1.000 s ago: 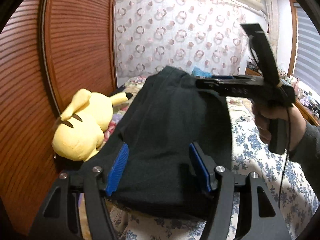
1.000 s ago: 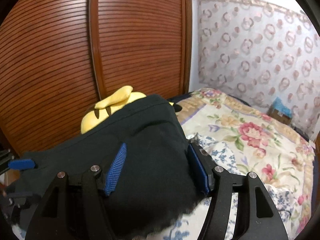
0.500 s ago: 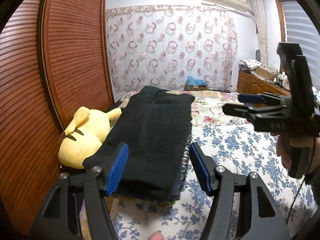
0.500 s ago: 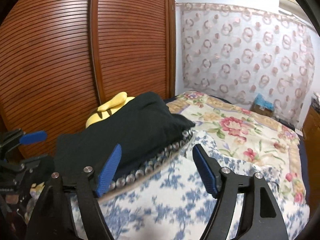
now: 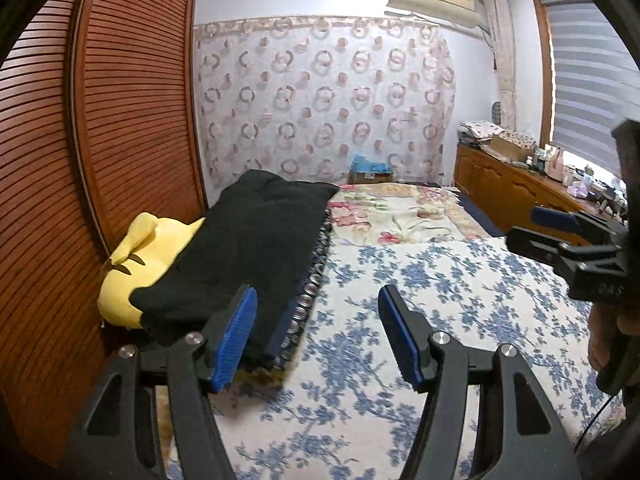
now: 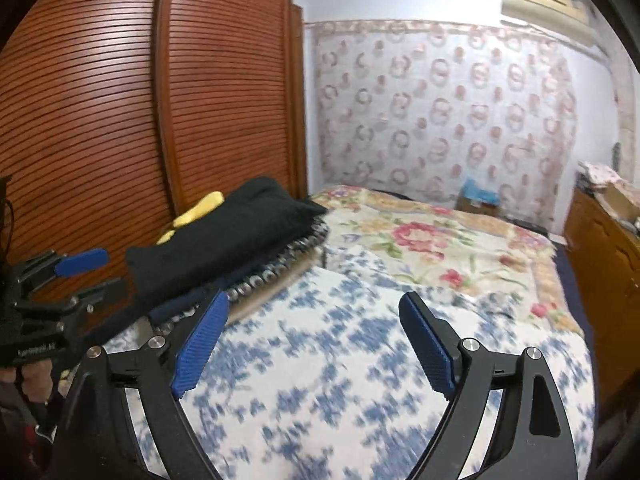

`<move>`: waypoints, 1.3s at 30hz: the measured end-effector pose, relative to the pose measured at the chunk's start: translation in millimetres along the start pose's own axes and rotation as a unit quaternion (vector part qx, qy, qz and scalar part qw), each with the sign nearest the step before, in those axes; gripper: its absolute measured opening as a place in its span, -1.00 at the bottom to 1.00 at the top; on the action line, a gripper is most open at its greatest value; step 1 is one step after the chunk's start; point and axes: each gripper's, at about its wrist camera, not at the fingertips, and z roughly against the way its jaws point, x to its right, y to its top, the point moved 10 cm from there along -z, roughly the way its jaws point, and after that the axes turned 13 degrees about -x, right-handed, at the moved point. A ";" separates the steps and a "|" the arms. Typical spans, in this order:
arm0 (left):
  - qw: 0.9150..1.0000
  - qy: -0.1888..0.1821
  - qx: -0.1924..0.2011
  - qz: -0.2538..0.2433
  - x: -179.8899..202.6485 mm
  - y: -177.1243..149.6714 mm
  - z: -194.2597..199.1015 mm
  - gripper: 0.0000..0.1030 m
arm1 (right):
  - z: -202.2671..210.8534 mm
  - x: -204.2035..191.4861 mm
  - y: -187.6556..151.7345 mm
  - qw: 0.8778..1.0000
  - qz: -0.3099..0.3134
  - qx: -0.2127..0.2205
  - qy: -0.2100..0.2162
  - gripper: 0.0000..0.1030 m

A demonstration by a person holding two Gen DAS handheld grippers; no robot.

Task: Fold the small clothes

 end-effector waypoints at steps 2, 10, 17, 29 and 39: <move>1.000 0.000 0.001 -0.005 7.0 -3.4 2.3 0.23 | 11.2 6.7 -12.8 1.000 -0.007 0.000 -0.009 0.73; 1.000 -0.022 0.002 -0.014 38.1 -6.5 14.2 0.23 | 55.1 30.3 -45.3 0.998 -0.053 0.009 -0.039 0.73; 0.999 -0.040 0.007 -0.029 70.5 0.6 24.5 0.23 | 92.4 53.4 -65.4 0.994 -0.075 0.020 -0.083 0.73; 0.997 -0.052 0.032 -0.038 105.1 26.5 59.0 0.23 | 135.7 79.1 -69.0 0.987 -0.108 0.046 -0.113 0.73; 0.997 -0.052 0.049 -0.038 110.2 36.2 84.2 0.23 | 174.3 84.7 -57.9 0.981 -0.113 0.080 -0.138 0.73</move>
